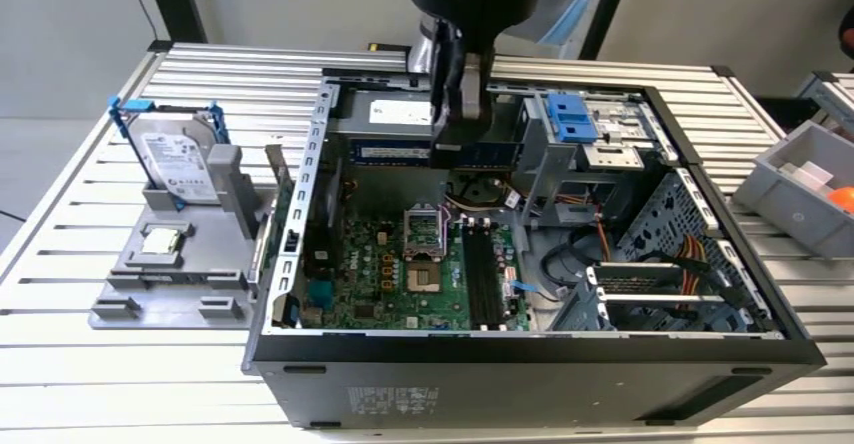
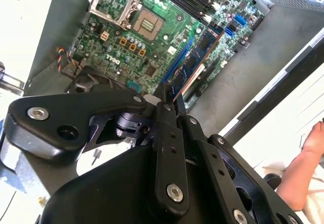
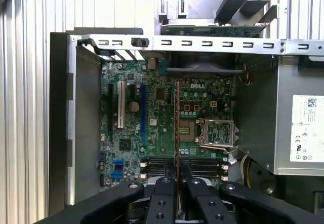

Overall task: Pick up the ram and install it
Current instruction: 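Pick up the ram and move it above insertion slot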

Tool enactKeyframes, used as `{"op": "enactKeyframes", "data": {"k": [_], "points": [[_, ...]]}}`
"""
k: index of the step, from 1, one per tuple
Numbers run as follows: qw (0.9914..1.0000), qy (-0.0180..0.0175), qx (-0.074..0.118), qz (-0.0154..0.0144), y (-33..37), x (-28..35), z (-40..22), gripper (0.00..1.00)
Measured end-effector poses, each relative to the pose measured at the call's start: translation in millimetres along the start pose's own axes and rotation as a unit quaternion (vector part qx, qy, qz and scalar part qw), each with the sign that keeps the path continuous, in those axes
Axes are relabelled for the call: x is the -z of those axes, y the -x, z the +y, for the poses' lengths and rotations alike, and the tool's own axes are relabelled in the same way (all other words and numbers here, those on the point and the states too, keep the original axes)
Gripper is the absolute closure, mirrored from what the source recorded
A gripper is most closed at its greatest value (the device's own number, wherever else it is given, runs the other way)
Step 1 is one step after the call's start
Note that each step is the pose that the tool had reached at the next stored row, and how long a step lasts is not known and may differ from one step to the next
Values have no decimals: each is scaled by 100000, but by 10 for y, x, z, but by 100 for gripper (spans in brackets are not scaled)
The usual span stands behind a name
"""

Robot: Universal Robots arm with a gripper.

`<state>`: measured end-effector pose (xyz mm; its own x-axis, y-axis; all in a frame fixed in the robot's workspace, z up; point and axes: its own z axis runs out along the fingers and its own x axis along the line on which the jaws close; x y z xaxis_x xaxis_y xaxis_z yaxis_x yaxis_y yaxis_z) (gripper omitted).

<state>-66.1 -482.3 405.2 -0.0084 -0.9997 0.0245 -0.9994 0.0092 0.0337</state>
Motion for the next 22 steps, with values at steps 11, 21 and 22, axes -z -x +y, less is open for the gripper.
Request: {"op": "enactKeyframes", "data": {"k": [11, 21, 22], "points": [[100000, 1, -4, 0, 2, 2, -61, 100], [100000, -1, -7, 1, 5, 5, -151, 100], [100000, 1, -5, 2, 6, 6, -166, 100]]}}
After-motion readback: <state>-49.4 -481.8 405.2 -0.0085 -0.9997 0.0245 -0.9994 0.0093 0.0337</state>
